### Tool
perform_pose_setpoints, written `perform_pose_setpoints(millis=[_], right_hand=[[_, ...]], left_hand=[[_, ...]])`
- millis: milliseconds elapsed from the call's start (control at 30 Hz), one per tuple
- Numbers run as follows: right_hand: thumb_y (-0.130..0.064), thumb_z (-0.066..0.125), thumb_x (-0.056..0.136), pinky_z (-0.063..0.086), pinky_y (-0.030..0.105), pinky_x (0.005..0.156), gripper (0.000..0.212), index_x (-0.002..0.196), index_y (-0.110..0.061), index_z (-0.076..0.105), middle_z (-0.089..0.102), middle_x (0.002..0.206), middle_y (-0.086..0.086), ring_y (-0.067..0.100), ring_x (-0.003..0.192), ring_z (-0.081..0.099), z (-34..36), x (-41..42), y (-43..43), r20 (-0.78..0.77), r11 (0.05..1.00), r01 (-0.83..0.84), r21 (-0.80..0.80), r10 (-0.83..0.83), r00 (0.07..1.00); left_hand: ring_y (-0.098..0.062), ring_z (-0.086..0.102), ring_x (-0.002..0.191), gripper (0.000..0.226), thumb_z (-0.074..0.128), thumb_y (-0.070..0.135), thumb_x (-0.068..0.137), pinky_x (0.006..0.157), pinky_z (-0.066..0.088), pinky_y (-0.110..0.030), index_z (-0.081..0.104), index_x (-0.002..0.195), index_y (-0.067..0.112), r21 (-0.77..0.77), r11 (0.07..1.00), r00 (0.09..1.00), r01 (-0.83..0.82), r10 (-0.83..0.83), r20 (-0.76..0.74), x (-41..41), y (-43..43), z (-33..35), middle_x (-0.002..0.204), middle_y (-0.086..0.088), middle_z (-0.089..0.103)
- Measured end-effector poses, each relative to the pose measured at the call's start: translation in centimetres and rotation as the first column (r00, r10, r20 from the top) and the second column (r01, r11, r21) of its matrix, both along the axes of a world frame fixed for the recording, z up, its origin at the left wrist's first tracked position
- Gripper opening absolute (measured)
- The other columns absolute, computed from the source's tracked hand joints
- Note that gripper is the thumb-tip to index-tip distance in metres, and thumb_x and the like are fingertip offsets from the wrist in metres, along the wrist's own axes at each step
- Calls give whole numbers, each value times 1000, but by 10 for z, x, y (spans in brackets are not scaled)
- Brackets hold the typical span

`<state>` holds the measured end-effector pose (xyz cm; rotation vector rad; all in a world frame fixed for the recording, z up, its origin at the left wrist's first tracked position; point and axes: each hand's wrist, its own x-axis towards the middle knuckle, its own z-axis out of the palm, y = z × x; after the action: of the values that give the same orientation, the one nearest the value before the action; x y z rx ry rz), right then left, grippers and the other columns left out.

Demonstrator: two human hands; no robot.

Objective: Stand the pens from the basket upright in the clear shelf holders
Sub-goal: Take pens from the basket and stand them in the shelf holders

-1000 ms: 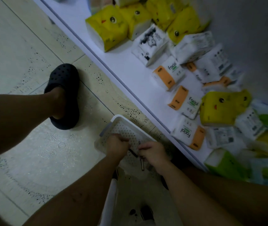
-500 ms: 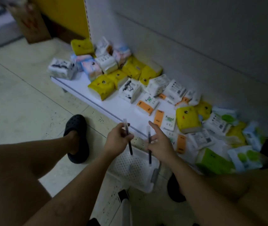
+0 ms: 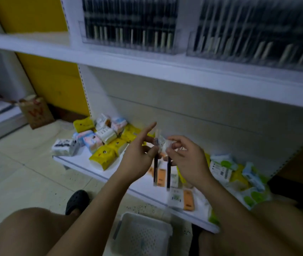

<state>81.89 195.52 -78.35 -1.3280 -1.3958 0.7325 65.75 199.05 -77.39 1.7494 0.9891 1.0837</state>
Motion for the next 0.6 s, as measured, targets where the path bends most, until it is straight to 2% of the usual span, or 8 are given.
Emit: perform_pose_setpoints(millis=[67,133,200,267,333,467,600], right_hand=[[-15,65,91,57,32,66,38,101,-51,60,60,80,-22,7,73,70,29,11,-7,40,996,12,93,-16,999],[-15,66,89,56,29,69,43,99,-57,61,61,81,-21,7,76,68,57,22,-15,66,984,36,172,-48,997],[-16,67,89,58,36,74,42,98,-57,63,63,86,-19,11,80,69,83,36,-23,68,970,56,235,-74,995],[-19,67,89,58,42,76,36,100,-53,64,64,89,-18,13,84,69,106,48,-33,80,957,60,284,-86,993],[-18,67,89,59,42,74,33,103,-48,65,64,90,-15,12,83,70,129,60,-42,78,935,66,347,-99,992],[-11,68,89,61,32,68,31,106,-37,65,67,94,-10,10,76,71,177,88,-56,67,880,110,462,-158,985],[-5,67,88,59,24,65,31,105,-30,64,66,93,-5,12,75,72,219,121,-68,44,823,144,550,-201,979]], left_hand=[[-12,71,75,59,54,2,94,65,53,-36,45,135,44,53,997,998,54,-55,3,12,-3,24,98,3,56],[-13,72,78,55,54,3,94,62,52,-40,49,129,46,92,989,993,116,-116,2,24,-4,48,99,-1,55],[-12,72,78,52,55,5,94,57,49,-27,49,126,45,158,974,986,162,-164,3,35,-5,73,100,-3,55],[-11,71,78,48,55,7,95,59,48,-17,49,126,44,228,954,980,193,-197,-5,46,-6,98,101,-3,55],[-11,71,79,42,55,12,97,58,49,-18,49,124,43,282,936,975,211,-224,13,59,-7,123,100,0,57],[-8,72,74,36,59,14,94,56,49,-16,52,121,38,416,885,970,209,-242,29,90,-11,170,93,13,60],[-5,71,76,37,61,18,93,59,53,-17,52,119,42,490,839,961,237,-276,7,124,-14,211,97,8,59]])
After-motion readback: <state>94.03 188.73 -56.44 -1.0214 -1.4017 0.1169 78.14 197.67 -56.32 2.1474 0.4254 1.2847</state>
